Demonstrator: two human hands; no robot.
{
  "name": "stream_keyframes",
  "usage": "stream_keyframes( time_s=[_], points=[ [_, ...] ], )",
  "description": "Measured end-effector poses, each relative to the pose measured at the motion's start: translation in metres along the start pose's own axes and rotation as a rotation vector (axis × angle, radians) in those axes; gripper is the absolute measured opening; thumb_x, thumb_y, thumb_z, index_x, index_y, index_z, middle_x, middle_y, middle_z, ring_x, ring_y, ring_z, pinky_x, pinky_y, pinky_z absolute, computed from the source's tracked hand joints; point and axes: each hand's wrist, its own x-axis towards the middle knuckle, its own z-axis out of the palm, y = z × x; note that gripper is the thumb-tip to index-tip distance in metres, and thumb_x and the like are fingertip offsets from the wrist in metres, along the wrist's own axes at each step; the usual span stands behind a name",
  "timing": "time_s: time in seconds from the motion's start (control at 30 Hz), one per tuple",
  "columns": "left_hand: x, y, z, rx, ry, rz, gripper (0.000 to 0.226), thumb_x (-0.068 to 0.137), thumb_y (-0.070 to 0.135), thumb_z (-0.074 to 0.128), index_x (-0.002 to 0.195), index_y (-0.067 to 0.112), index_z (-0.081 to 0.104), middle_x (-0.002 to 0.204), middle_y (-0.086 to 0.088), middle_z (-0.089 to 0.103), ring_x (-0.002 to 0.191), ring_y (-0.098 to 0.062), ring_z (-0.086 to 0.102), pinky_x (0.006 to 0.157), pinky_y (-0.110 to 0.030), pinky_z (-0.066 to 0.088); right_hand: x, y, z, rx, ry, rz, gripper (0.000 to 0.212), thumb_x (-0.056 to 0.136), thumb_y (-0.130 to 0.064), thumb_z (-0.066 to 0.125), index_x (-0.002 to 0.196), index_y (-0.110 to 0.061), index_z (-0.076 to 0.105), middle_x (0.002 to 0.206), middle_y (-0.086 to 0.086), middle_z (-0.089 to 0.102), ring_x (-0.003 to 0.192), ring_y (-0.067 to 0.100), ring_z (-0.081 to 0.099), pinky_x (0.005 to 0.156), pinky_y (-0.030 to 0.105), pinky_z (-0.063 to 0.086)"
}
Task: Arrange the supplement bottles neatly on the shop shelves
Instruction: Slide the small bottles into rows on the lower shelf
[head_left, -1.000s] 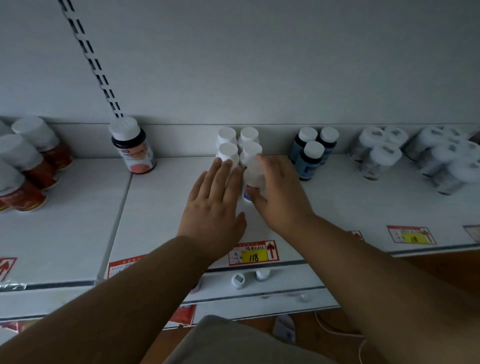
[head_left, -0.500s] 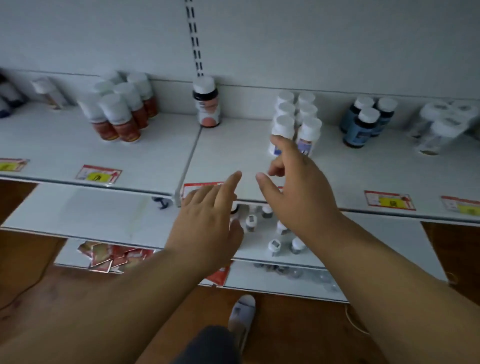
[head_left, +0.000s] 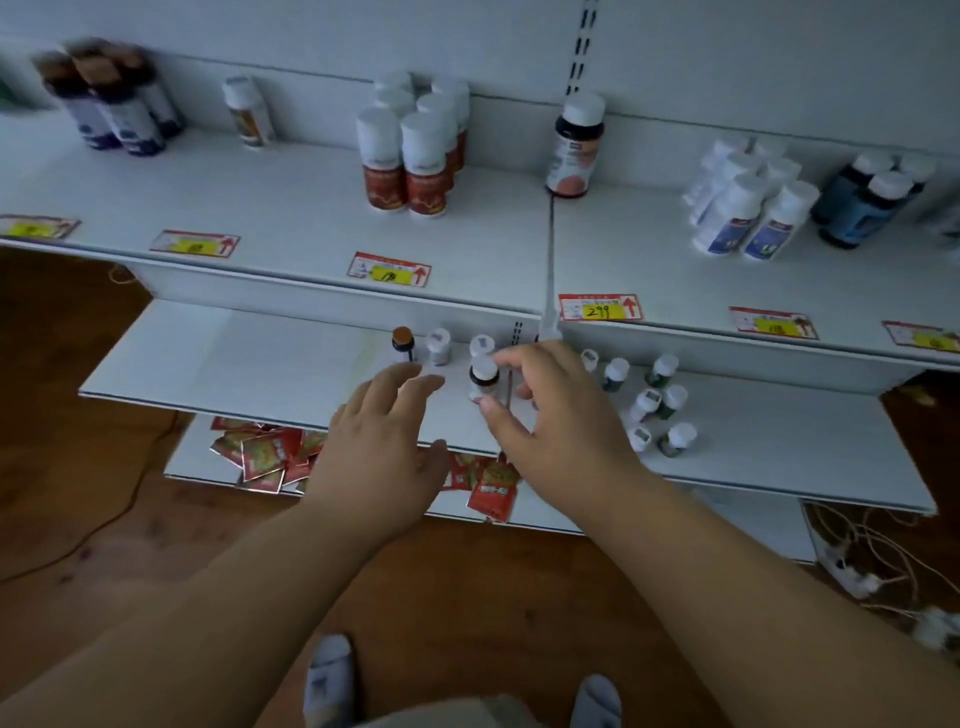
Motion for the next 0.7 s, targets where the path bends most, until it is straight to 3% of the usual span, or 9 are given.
stream_keyframes(
  time_s=[0.17,0.33,0.4,0.47,0.57,0.63,0.7],
  points=[
    [-0.013,-0.115,-0.027,-0.042,-0.078,-0.009,0.072,0.084,0.033,0.065,0.148,0.024,0.032,0.151,-0.003,0.036,0.133,-0.029,0.042,0.105,-0.045,0.038,0.018,-0.075,0.101,0.047,-0.015,0.115,0.041,0.093,-0.037,0.063,0.131,-0.029,0.051,0.129,-0.010,0.047,0.110,0.006,0.052,0.092,0.036,0.051],
    [-0.021,-0.208,-0.020,-0.113,-0.114,-0.089,0.077,0.086,0.035,0.065,0.151,0.027,0.025,0.156,-0.002,0.028,0.135,-0.029,0.041,0.105,-0.043,0.039,0.048,-0.098,0.188,-0.002,-0.054,0.235,0.045,0.093,-0.036,0.064,0.134,-0.034,0.046,0.136,-0.008,0.044,0.118,0.007,0.052,0.087,0.024,0.049],
    [-0.024,-0.234,0.008,-0.141,-0.150,-0.097,0.078,0.085,0.037,0.066,0.151,0.029,0.023,0.157,-0.002,0.027,0.135,-0.028,0.042,0.104,-0.043,0.041,0.051,-0.084,0.227,-0.004,-0.123,0.319,0.047,0.093,-0.038,0.064,0.136,-0.037,0.043,0.140,-0.010,0.042,0.120,0.005,0.051,0.080,0.015,0.044],
    [-0.010,-0.253,0.043,-0.185,-0.178,-0.104,0.082,0.086,0.042,0.064,0.151,0.035,0.014,0.160,0.003,0.018,0.140,-0.025,0.036,0.108,-0.042,0.040,0.064,-0.060,0.268,-0.008,-0.203,0.379,0.051,0.093,-0.039,0.063,0.138,-0.039,0.040,0.145,-0.012,0.039,0.126,0.006,0.049,0.083,0.013,0.042],
    [0.048,-0.285,0.094,-0.218,-0.129,-0.113,0.080,0.092,0.050,0.053,0.151,0.042,-0.001,0.162,0.012,0.000,0.146,-0.017,0.021,0.116,-0.035,0.028,0.119,-0.012,0.329,-0.037,-0.231,0.375,0.059,0.091,-0.044,0.064,0.143,-0.041,0.034,0.151,-0.012,0.035,0.133,0.010,0.045,0.097,0.023,0.045],
    [0.084,-0.314,0.122,-0.237,-0.069,-0.119,0.078,0.092,0.050,0.053,0.151,0.042,0.002,0.162,0.013,0.002,0.146,-0.017,0.023,0.115,-0.035,0.028,0.162,0.016,0.372,-0.014,-0.207,0.393,0.063,0.091,-0.044,0.065,0.145,-0.039,0.032,0.151,-0.008,0.035,0.134,0.013,0.046,0.104,0.031,0.046],
    [0.110,-0.342,0.156,-0.245,-0.039,-0.114,0.077,0.091,0.048,0.056,0.152,0.040,0.009,0.162,0.009,0.010,0.143,-0.020,0.028,0.113,-0.037,0.033,0.199,0.043,0.409,0.001,-0.128,0.378,0.065,0.090,-0.042,0.067,0.145,-0.036,0.032,0.149,-0.003,0.038,0.131,0.018,0.048,0.100,0.029,0.045]
  ],
)
